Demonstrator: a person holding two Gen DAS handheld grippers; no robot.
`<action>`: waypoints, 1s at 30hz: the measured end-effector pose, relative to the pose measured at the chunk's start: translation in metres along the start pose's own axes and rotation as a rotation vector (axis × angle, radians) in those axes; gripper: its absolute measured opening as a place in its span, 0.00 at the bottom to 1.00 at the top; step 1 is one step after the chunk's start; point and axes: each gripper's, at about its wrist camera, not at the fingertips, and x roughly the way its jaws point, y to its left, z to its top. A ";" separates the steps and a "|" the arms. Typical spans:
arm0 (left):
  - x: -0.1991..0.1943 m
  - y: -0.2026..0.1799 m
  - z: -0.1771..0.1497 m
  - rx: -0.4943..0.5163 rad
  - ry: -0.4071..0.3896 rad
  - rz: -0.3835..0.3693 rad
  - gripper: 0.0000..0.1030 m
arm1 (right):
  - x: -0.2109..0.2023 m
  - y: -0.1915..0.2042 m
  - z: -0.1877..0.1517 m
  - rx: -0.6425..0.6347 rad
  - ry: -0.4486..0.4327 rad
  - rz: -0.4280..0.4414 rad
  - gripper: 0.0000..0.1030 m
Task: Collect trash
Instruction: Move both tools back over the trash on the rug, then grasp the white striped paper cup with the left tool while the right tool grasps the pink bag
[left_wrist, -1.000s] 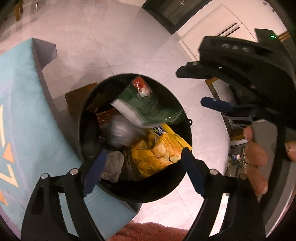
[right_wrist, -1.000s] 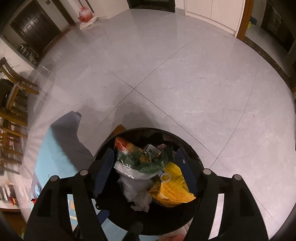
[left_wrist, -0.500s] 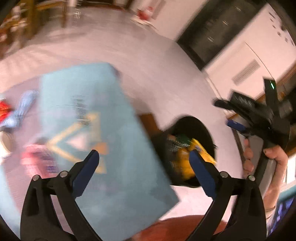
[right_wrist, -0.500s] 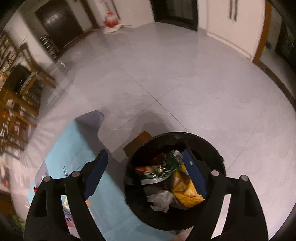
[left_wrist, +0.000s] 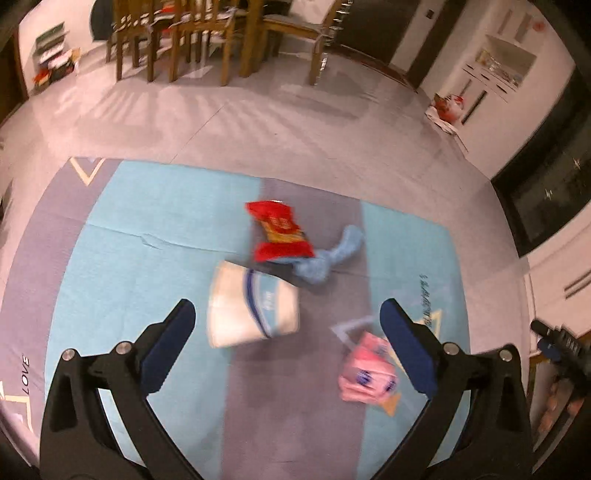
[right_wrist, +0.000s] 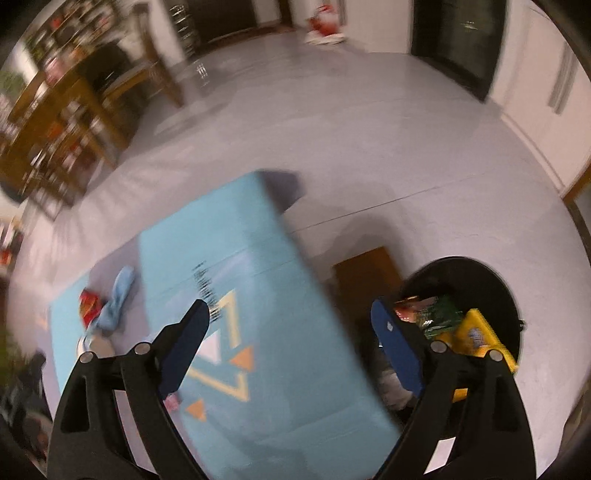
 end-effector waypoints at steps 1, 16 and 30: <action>0.005 0.011 0.004 -0.041 0.005 0.021 0.97 | 0.003 0.009 -0.002 -0.022 0.009 0.015 0.85; 0.104 0.039 -0.005 -0.134 0.233 0.027 0.97 | 0.062 0.161 -0.081 -0.379 0.245 0.234 0.83; 0.128 0.032 -0.011 -0.085 0.256 0.056 0.96 | 0.105 0.183 -0.101 -0.432 0.337 0.157 0.53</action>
